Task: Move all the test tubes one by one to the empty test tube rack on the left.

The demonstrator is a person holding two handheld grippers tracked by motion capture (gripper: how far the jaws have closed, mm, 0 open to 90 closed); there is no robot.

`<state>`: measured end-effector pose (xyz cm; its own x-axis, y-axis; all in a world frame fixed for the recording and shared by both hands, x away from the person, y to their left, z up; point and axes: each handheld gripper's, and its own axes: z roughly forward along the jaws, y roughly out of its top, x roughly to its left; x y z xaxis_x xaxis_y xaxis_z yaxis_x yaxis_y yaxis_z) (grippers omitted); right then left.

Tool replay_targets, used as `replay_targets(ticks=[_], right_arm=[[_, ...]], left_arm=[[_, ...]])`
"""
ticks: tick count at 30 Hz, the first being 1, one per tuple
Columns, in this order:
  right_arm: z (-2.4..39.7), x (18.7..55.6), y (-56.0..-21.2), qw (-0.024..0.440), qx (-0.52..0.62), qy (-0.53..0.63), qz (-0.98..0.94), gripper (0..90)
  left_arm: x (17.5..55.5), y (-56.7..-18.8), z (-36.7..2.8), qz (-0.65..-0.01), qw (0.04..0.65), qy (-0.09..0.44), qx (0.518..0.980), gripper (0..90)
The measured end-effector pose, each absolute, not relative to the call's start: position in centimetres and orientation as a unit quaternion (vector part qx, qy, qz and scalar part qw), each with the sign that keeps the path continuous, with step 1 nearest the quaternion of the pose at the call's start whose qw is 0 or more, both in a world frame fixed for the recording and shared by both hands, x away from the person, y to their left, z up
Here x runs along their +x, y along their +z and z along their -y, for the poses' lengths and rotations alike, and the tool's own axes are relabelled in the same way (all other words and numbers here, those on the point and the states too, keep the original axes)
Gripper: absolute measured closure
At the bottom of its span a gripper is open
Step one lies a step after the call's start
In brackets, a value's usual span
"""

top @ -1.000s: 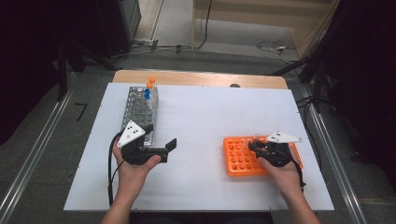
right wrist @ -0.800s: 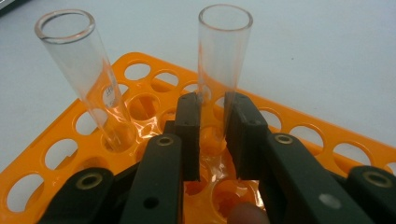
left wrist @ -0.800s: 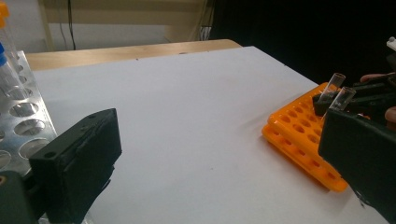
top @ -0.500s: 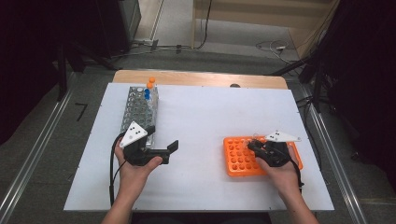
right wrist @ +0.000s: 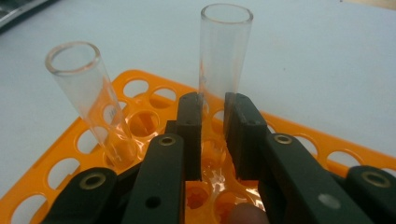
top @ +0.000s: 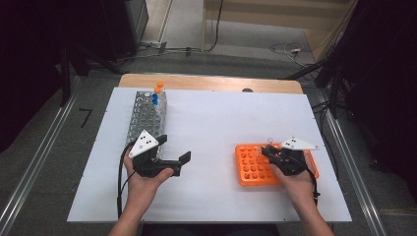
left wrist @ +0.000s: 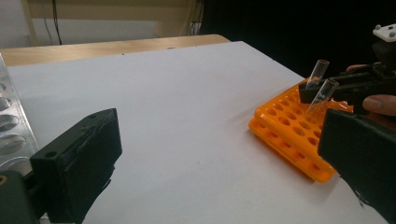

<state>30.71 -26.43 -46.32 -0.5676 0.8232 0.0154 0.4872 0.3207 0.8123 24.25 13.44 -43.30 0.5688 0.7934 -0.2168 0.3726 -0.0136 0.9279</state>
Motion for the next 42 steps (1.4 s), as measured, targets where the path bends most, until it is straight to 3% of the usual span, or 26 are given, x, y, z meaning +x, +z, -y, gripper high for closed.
replay_targets(ticks=[22, 33, 37, 42], right_arm=[[26.3, 28.2, -40.7, 0.240, 0.368, 0.483, -0.758, 74.0], [23.6, 26.3, -39.2, 0.212, 0.320, 0.519, -0.764, 73.9], [22.2, 25.8, -39.6, 0.192, 0.303, 0.520, -0.775, 73.9], [20.3, 25.2, -40.6, 0.165, 0.284, 0.516, -0.792, 74.0]], left_arm=[[23.3, -41.8, -11.4, -0.380, 0.575, 0.172, 0.704, 3.5], [22.7, -40.8, -10.3, -0.355, 0.587, 0.160, 0.710, 5.6], [22.3, -40.5, -9.8, -0.340, 0.595, 0.155, 0.711, 10.5], [22.1, -40.4, -9.0, -0.311, 0.602, 0.137, 0.722, 25.6]])
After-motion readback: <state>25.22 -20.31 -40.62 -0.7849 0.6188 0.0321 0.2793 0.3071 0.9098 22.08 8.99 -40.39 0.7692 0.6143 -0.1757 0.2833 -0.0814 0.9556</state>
